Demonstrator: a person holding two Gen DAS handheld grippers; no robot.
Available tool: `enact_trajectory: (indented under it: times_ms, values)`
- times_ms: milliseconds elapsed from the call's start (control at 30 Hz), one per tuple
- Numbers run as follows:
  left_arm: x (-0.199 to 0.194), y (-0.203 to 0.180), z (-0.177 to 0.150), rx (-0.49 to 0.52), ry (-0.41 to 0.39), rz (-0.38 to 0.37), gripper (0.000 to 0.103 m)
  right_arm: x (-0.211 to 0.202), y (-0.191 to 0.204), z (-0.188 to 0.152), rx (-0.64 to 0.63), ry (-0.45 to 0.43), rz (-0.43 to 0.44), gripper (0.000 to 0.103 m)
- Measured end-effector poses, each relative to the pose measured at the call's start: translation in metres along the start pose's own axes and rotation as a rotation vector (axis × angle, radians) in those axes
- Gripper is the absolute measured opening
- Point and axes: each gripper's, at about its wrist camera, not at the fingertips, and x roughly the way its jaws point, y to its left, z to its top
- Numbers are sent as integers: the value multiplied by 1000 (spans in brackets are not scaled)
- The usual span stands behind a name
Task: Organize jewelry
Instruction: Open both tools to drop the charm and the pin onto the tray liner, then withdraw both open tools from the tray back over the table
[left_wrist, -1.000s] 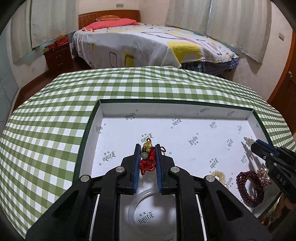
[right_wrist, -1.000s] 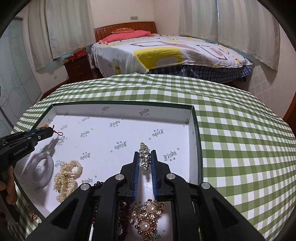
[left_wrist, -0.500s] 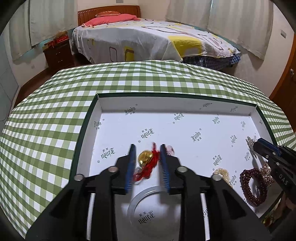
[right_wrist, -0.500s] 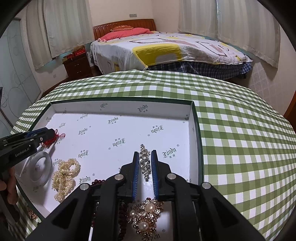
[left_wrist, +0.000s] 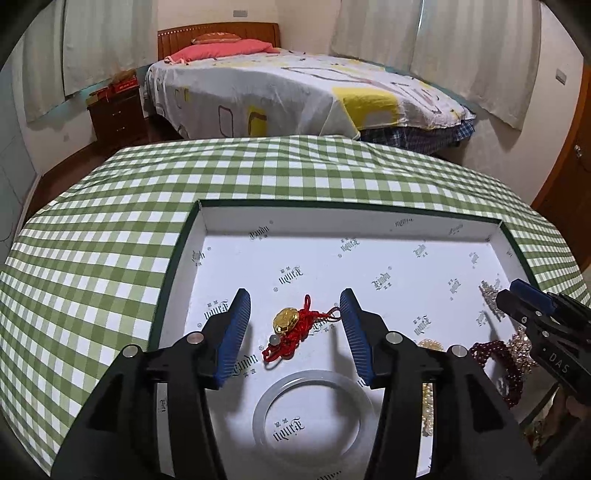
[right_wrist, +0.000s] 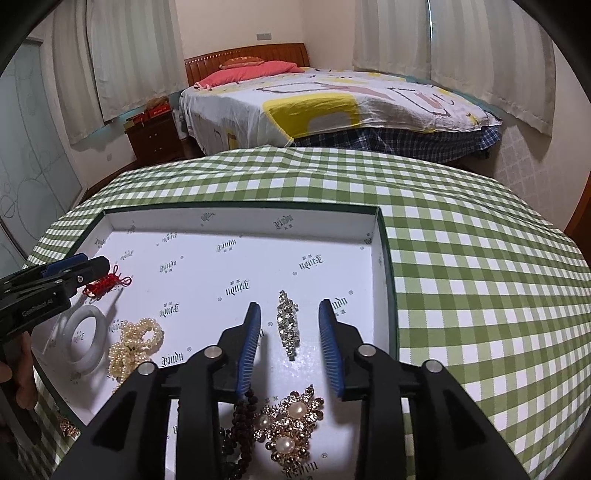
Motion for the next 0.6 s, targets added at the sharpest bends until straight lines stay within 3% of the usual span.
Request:
enact_trajectory:
  times_ms: [100,600]
  values:
    - [-14,4,0,-17,-31,-3,57,-11,-1,1,4,-25,-1,38]
    - [-96,8,-26,-34,-188,0,58,-80,-2,-15,41,-136,-2,44]
